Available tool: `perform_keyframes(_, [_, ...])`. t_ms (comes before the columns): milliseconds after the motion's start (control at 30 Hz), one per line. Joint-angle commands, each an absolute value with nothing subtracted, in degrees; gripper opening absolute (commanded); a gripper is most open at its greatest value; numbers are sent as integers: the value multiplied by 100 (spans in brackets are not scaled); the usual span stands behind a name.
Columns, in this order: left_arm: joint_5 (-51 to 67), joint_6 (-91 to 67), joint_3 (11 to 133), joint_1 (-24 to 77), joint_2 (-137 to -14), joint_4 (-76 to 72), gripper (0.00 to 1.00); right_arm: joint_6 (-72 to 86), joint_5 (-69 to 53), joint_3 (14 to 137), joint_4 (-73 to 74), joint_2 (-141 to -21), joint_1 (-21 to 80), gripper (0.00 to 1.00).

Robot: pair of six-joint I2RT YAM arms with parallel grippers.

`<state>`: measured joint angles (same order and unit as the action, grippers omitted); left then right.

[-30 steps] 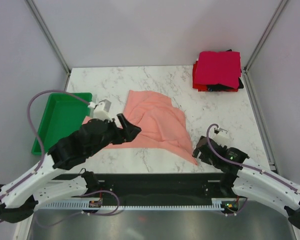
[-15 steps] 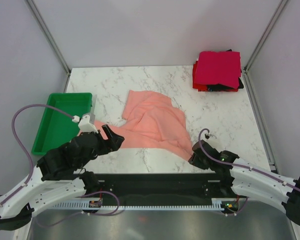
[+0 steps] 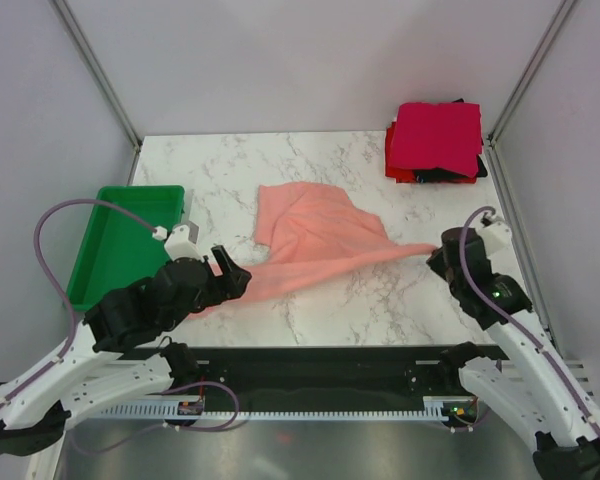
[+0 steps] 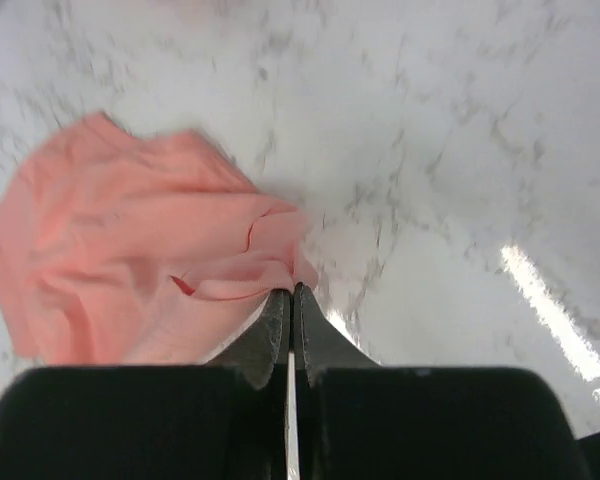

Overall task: Fold and stack the t-shirts
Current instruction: Flatten the tshirt out

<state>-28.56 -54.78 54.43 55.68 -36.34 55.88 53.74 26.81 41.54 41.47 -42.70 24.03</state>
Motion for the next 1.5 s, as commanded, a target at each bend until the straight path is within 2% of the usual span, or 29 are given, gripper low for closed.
perform_keyframes(0, [-3173,-5519,5669,5546,-3779,5756,86,4668,3306,4623,4728,-4131,1532,0])
perform_keyframes(233, [-3182,-5678,5353,5362,-4420,5617,87,4886,3050,4333,4790,-4096,1345,0])
perform_keyframes(300, [-3007,-5608,5160,5222,-4692,5415,85,5062,2640,4211,4625,-4087,1345,0])
perform_keyframes(467, [-1487,-5134,4440,4053,-5316,4325,79,5072,1812,3850,4158,-4289,1345,0])
perform_keyframes(800, [-318,-4430,3867,2857,-6968,2700,69,4975,958,3077,3376,-4447,1345,0])
perform_keyframes(867, [-27,-4403,3780,2830,-7267,2462,70,4931,958,3059,3340,-4491,1345,0])
perform_keyframes(933, [227,-4403,3648,2821,-7365,2093,77,4861,984,3050,3322,-4579,1345,0])
perform_keyframes(1100, [281,-4421,3560,2830,-7716,1846,80,4843,958,3023,3226,-4641,1353,0])
perform_keyframes(1233, [264,-4517,3489,2778,-7848,1688,74,4825,923,3023,3217,-4641,1336,0])
perform_keyframes(1367, [316,-4535,3542,2707,-7971,1529,57,4808,879,2997,3225,-4606,1345,0])
perform_keyframes(1467, [255,-4465,3700,2663,-8033,1547,56,4781,809,3015,3260,-4562,1345,0])
